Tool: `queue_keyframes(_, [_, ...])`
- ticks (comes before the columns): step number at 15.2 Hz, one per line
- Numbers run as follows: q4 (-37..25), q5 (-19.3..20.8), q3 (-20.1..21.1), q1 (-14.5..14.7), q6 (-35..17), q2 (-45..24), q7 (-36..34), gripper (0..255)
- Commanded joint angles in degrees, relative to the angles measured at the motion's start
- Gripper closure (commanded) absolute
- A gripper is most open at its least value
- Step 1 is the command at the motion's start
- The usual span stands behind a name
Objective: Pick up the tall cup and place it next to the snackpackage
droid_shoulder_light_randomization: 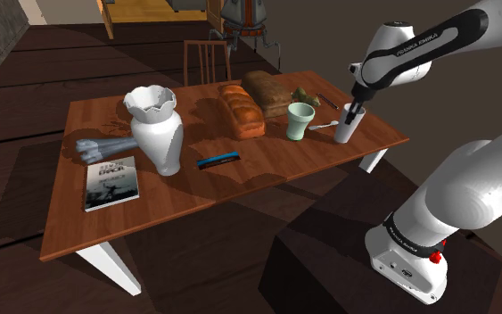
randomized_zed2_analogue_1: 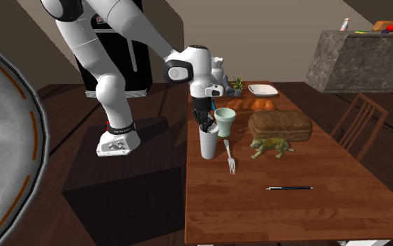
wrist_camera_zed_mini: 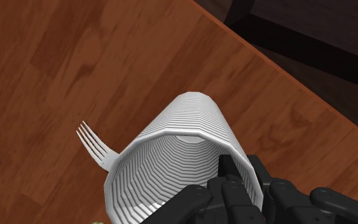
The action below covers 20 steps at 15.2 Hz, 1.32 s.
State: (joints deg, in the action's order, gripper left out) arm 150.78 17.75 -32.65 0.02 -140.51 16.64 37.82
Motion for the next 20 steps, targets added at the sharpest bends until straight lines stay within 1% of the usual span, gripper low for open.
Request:
queue_keyframes(1, [-0.65,0.33,0.5,-0.25,2.17,1.54,-0.24,255])
queue_keyframes(10, [-4.13,0.64,2.54,-0.78,10.71,6.74,-0.66,255])
queue_keyframes(20, [-9.12,0.08,4.57,-0.85,19.53,10.64,-0.57,255])
